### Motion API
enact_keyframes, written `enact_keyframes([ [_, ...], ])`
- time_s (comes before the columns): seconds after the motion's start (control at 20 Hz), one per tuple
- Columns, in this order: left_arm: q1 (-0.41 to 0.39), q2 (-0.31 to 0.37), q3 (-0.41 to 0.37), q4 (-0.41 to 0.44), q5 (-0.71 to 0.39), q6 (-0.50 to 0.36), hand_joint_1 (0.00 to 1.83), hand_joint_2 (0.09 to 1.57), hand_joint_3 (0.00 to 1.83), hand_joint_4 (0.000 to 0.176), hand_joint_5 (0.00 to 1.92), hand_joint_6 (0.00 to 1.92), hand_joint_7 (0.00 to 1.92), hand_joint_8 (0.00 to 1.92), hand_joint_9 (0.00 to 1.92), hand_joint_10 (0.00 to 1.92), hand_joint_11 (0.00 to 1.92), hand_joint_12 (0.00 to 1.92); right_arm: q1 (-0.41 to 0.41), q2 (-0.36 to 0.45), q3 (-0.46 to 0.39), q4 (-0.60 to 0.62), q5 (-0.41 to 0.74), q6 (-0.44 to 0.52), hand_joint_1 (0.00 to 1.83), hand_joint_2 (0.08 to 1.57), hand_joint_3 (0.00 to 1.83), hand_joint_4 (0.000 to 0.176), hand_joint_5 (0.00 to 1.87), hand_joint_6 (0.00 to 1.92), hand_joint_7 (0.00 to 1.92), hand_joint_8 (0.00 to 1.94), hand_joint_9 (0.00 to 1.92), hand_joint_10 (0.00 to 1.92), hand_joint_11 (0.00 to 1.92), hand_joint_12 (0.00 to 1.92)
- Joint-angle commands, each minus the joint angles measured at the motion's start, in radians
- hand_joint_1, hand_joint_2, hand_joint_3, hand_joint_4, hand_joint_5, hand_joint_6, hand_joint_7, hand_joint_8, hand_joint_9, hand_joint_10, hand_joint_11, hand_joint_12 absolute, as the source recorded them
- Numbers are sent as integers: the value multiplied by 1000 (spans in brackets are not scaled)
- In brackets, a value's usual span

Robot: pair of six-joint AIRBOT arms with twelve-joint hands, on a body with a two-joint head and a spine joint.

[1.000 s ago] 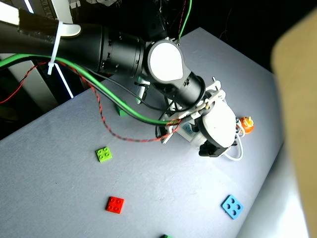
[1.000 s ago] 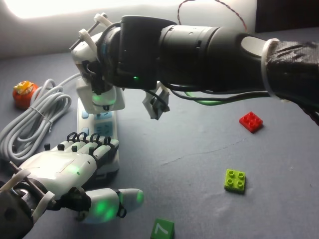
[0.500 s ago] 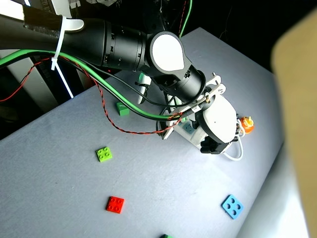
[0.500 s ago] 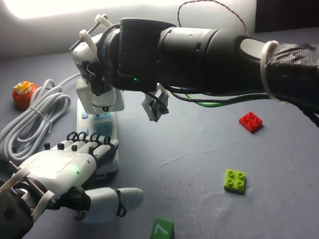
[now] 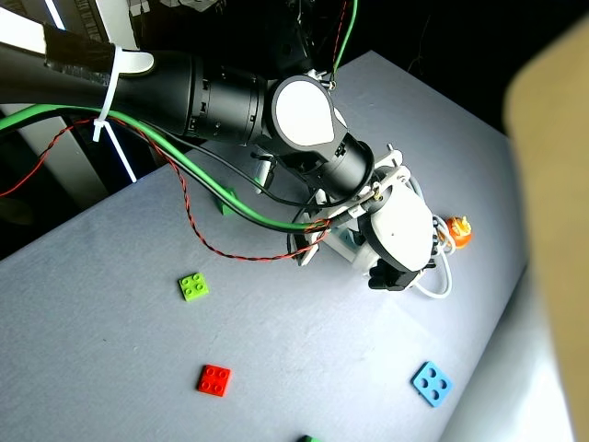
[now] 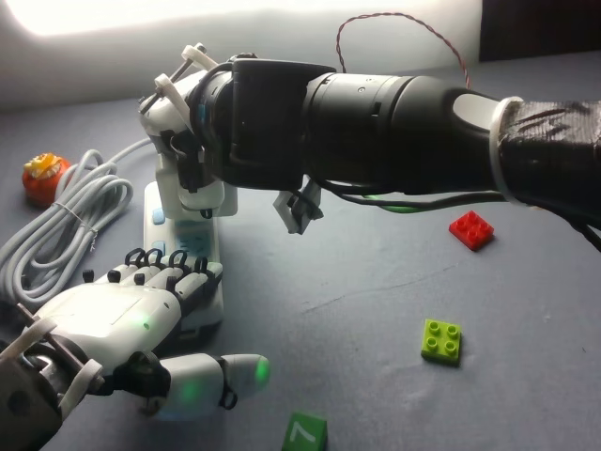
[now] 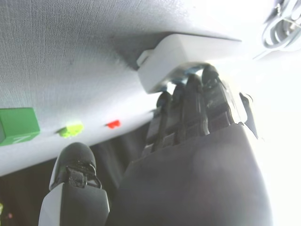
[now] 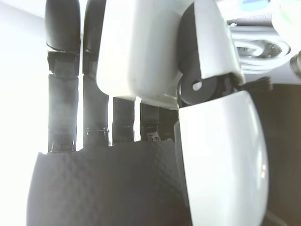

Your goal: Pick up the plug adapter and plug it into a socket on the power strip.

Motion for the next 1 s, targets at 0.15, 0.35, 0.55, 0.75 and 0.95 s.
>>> enact_keyframes([
  [0.15, -2, -1, 2, 12, -18, 0, 0, 1117, 0, 0, 81, 6, 49, 5, 37, 3, 17, 14, -17, -10, -6, 13, 43, -8, 1381, 1084, 0, 0, 915, 1036, 1043, 819, 1065, 950, 930, 894],
  [0.35, -4, -1, 1, 12, -18, 0, 0, 1122, 2, 0, 65, 0, 44, 2, 32, 1, 8, 11, -11, 3, -6, 13, 63, 4, 1382, 1083, 0, 0, 913, 1026, 1048, 822, 1065, 951, 934, 893],
  [0.55, -5, -1, -2, 12, -18, 0, 0, 1127, 2, 0, 75, 6, 55, 5, 47, 5, 18, 20, -11, 9, -6, 13, 71, 2, 1383, 1082, 0, 0, 910, 1025, 1060, 802, 1068, 946, 938, 879],
  [0.75, -5, -1, -2, 12, -18, 0, 0, 1133, 3, 0, 76, 3, 47, 1, 37, 1, 12, 22, -11, 15, -6, 13, 77, -8, 1382, 1083, 1, 0, 921, 1023, 1047, 816, 1055, 967, 923, 890],
  [0.95, -8, -1, -1, 12, -18, 0, 0, 1137, 4, 0, 76, 7, 56, 9, 45, 11, 17, 8, -5, 25, -7, 13, 103, -9, 1383, 1080, 0, 0, 927, 1008, 1058, 799, 1061, 961, 919, 923],
])
